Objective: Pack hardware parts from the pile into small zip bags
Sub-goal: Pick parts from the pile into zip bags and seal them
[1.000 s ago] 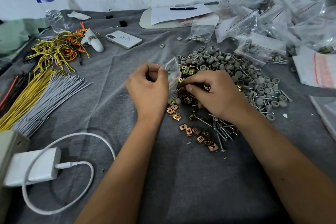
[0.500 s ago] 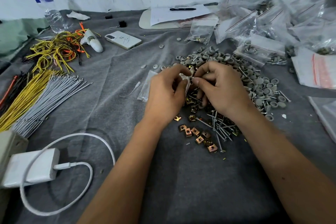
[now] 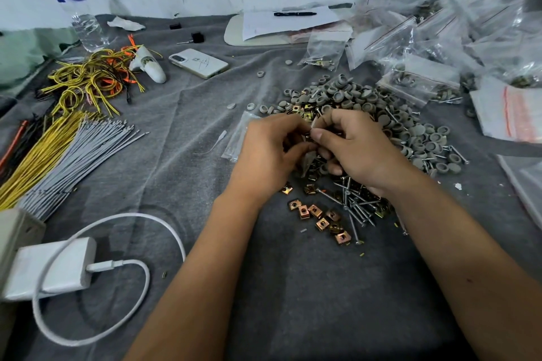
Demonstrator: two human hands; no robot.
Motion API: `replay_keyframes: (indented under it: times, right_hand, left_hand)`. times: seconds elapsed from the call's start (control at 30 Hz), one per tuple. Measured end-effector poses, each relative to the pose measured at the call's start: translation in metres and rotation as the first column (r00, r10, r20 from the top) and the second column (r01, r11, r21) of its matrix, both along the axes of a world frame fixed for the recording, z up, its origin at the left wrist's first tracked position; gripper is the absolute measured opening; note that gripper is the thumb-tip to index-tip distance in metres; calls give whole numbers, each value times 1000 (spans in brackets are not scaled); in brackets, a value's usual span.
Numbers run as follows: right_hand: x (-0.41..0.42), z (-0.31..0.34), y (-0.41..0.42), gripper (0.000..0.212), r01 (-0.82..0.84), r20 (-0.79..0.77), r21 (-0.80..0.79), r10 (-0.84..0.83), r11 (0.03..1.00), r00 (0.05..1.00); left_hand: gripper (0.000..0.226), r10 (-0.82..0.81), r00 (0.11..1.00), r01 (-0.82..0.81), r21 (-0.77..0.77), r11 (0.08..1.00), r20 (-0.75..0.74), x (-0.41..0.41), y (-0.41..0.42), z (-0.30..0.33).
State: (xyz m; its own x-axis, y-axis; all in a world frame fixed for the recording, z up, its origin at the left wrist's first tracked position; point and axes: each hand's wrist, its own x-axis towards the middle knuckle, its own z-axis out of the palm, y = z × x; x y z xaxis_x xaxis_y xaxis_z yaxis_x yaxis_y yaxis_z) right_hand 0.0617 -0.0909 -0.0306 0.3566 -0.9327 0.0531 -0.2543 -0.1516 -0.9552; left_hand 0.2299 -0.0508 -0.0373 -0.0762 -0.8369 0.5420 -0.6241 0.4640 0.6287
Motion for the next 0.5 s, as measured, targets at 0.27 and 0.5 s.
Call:
replay_keyframes:
  times: [0.27, 0.5]
  right_hand:
    - [-15, 9, -3, 10, 86, -112, -96, -97, 992, 989]
    - [1, 16, 13, 4, 0, -137, -548, -90, 836, 986]
  left_hand:
    - [11, 224, 973, -226, -40, 973, -45, 13, -5, -1]
    - [14, 270, 940, -268, 41, 963, -209, 4, -3, 0]
